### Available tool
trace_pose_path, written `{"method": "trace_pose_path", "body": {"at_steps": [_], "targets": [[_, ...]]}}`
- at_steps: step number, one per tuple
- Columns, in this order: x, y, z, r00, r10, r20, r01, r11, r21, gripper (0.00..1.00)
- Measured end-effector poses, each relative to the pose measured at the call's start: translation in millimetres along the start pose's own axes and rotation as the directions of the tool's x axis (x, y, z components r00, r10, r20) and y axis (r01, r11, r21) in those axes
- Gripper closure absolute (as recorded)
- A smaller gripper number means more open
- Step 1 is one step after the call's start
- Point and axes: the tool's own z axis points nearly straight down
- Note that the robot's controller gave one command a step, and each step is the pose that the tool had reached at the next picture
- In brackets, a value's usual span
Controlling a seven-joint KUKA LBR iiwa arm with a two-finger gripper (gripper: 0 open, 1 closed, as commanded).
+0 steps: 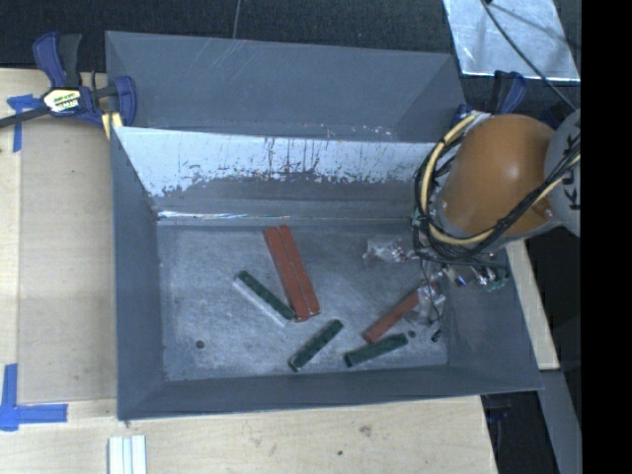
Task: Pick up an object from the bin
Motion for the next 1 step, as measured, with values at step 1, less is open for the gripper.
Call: {"method": "trace_pose_path", "body": {"at_steps": [1], "targets": [[-0.8,8.3,54.2,0.955,-0.296,-0.001,0.296,0.955,-0.003,0.00]]}}
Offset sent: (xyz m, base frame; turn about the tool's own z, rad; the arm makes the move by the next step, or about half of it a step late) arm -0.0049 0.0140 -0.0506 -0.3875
